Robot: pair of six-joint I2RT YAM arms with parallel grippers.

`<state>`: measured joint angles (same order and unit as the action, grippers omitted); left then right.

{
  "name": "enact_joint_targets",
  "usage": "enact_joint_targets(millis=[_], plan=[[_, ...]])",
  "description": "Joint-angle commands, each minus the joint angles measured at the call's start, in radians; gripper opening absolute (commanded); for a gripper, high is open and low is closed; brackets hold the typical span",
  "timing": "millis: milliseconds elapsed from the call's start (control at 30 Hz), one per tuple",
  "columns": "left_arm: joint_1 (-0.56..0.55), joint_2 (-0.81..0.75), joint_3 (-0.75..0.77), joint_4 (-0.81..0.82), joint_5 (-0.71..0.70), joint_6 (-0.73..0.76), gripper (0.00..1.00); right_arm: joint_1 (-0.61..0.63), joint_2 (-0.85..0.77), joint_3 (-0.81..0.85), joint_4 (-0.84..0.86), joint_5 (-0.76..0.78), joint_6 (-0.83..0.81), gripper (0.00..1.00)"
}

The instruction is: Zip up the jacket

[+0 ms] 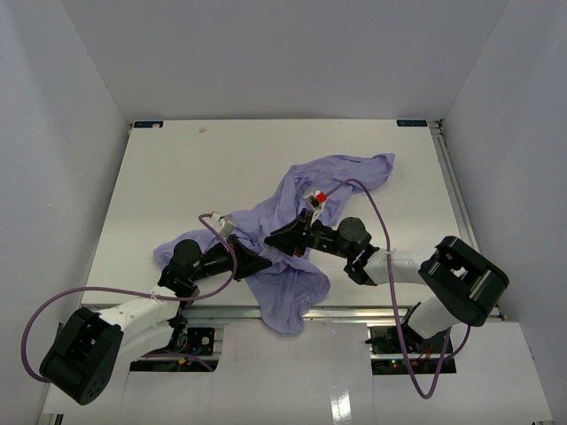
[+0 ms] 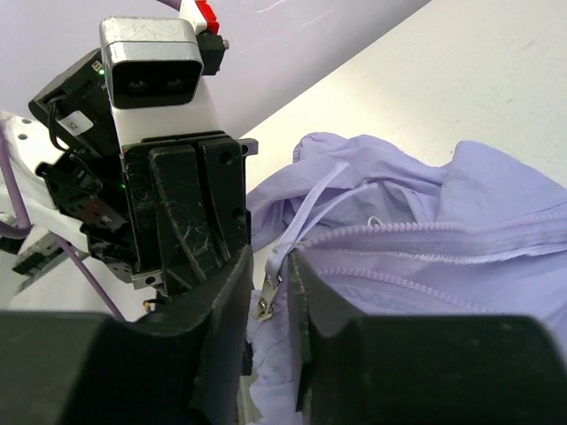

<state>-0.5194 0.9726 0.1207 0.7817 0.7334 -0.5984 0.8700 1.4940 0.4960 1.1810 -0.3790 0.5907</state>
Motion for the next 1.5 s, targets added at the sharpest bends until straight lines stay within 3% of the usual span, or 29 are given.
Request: enact_joint_targets(millis=[0,67,367,600,833,1467], plan=[[-0.002,0.0,0.02,-0.013,0.02,0.008,0.0,-0.003,-0.006,0.002,0.08,0.008,-0.019,0.29],[-0.002,0.0,0.019,-0.011,0.021,0.008,0.0,-0.005,0.0,0.012,0.061,0.005,-0.02,0.08],[-0.002,-0.001,0.022,-0.015,0.021,0.008,0.0,0.0,0.005,0.006,0.05,0.016,-0.04,0.08],[-0.002,-0.025,0.017,-0.018,0.022,-0.013,0.0,-0.002,0.001,-0.073,0.168,0.073,-0.145,0.08],[-0.002,-0.04,0.006,0.021,0.053,-0.059,0.0,-0.02,0.03,-0.07,0.179,0.119,-0.239,0.08],[-0.002,-0.066,-0.031,0.096,0.092,-0.119,0.0,-0.039,0.006,0.05,0.025,0.329,-0.453,0.08]])
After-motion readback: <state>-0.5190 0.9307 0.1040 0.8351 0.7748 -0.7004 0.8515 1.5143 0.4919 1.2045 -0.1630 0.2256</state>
